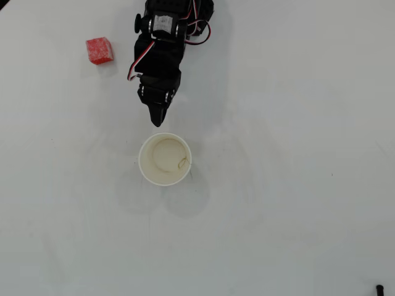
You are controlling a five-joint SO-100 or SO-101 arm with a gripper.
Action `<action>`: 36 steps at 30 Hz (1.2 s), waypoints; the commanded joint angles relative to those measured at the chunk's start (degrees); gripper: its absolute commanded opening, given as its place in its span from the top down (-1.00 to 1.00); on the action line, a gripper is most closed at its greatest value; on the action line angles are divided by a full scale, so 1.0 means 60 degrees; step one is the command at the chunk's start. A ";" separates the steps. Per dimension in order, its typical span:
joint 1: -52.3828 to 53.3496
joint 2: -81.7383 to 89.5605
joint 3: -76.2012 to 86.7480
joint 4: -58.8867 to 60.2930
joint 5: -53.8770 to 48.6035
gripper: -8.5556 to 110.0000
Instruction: Grasp a red cube and put it in the cup.
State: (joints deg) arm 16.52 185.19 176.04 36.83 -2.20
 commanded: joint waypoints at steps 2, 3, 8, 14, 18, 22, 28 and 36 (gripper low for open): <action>-0.0220 0.0176 0.0703 0.0073 0.0132 0.85; -0.0220 0.0176 0.0703 0.0073 0.0132 0.85; -0.0176 0.0176 0.0703 0.0073 0.0132 0.85; -0.0073 0.0176 0.0703 0.0073 0.0132 0.85; 0.0146 0.0176 0.0703 0.0044 -0.0176 0.85; 0.0439 0.0176 0.0703 -0.0117 -0.2637 0.84; 0.1494 0.0176 0.0703 -0.0732 -0.8423 0.84; 0.3267 0.0176 0.0703 -0.1377 -1.4165 0.84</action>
State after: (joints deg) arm 32.34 185.19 176.04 30.76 -73.04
